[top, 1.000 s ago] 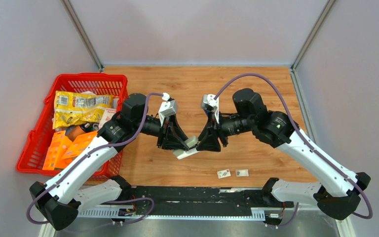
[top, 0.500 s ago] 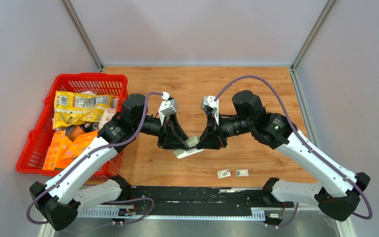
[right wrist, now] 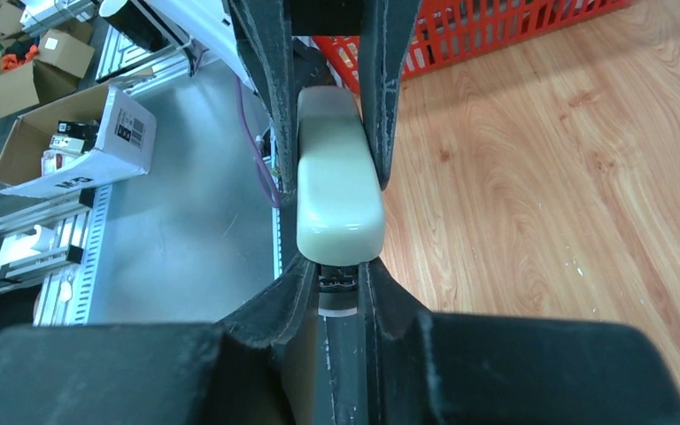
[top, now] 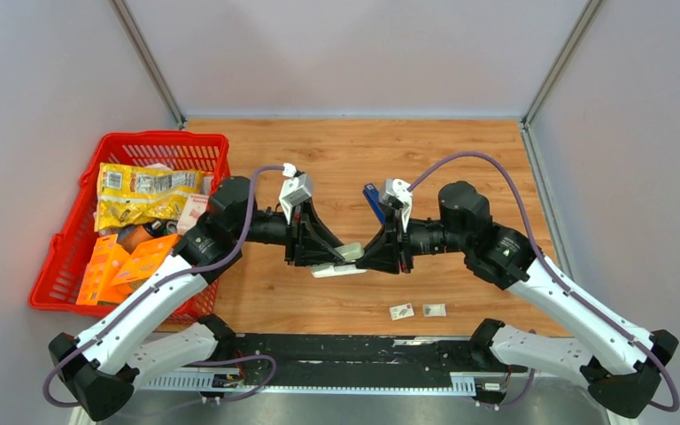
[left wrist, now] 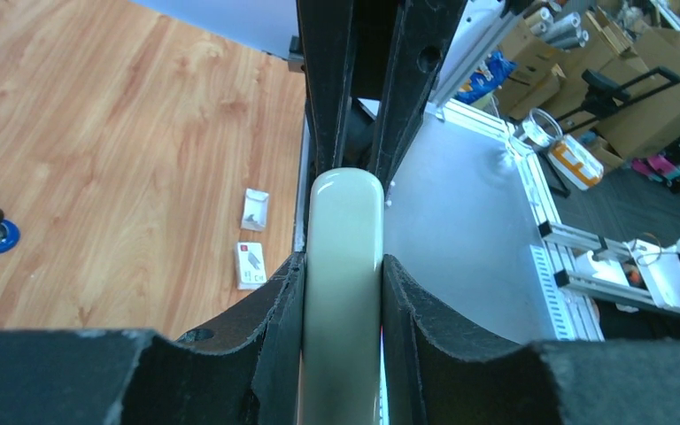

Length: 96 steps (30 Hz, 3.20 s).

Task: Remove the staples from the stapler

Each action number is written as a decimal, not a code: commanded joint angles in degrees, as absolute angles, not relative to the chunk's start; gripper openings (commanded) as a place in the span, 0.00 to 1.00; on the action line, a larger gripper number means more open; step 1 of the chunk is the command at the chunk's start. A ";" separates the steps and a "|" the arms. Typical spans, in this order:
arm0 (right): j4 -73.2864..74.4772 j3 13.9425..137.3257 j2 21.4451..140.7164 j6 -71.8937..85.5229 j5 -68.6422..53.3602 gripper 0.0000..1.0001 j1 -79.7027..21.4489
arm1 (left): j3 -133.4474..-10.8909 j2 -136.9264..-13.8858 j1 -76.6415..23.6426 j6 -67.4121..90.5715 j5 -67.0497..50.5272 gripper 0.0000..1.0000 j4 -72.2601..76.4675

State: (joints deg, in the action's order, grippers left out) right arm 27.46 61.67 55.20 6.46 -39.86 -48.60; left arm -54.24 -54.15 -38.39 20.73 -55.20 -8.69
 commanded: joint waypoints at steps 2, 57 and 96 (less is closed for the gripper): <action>27.52 56.70 53.79 10.01 -44.65 0.04 -50.10 | -55.11 -51.59 -37.44 24.52 -42.55 0.00 7.28; 22.69 66.98 66.18 9.40 -4.58 0.00 -51.06 | -50.19 -53.96 -37.44 25.31 -19.78 0.00 0.26; -14.58 41.84 78.31 21.71 -15.64 0.00 -55.19 | -46.32 -61.70 -37.44 34.71 -7.74 0.00 -5.63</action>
